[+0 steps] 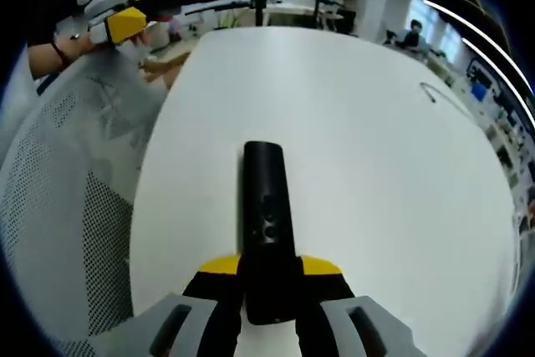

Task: Press the specified remote control buttons in sequence, fully releasing each button before pressing the next.

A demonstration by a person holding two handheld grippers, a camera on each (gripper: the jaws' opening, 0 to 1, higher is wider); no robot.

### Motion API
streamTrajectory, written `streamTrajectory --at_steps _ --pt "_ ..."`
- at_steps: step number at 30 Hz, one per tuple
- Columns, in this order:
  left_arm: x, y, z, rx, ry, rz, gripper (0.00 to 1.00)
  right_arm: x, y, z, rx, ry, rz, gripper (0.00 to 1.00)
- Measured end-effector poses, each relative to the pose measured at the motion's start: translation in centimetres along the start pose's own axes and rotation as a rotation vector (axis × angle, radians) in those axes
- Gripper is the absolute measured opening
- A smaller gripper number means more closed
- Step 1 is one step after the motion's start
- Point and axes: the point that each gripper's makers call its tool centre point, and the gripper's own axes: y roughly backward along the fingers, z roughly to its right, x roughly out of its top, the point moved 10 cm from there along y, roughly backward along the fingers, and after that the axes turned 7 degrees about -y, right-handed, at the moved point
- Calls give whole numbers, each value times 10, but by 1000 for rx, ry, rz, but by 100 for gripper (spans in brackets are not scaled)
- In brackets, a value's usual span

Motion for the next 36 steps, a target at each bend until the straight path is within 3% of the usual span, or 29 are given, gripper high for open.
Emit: streamTrajectory --at_steps 36 --pt "-2 0 2 -22 7 -8 90 12 -2 57 -7 -23 -47 21"
